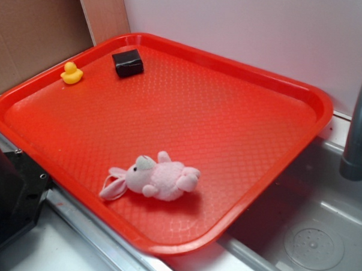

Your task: Grab the yellow duck.

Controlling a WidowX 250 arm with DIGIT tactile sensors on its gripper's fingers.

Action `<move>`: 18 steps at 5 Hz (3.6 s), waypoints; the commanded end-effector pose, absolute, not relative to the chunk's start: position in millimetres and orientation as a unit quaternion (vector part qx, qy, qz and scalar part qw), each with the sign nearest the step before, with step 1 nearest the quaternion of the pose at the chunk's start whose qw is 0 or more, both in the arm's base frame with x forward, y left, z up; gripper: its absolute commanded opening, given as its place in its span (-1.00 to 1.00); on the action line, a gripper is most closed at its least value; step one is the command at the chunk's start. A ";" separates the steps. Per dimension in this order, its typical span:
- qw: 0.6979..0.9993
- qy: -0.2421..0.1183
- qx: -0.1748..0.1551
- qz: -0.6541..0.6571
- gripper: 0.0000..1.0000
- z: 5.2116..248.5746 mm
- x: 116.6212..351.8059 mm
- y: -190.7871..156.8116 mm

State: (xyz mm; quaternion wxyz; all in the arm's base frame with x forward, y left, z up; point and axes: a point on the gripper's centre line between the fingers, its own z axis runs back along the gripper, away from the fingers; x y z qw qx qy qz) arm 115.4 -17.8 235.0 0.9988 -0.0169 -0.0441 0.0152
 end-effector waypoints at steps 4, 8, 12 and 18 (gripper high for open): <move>0.942 -0.073 -0.044 0.323 1.00 206.7 181.6 22.1; 0.784 -0.100 0.008 0.613 1.00 127.0 221.4 120.6; 0.723 -0.092 0.122 0.674 1.00 83.5 202.0 157.5; 0.690 -0.113 0.122 0.705 1.00 35.5 191.8 177.3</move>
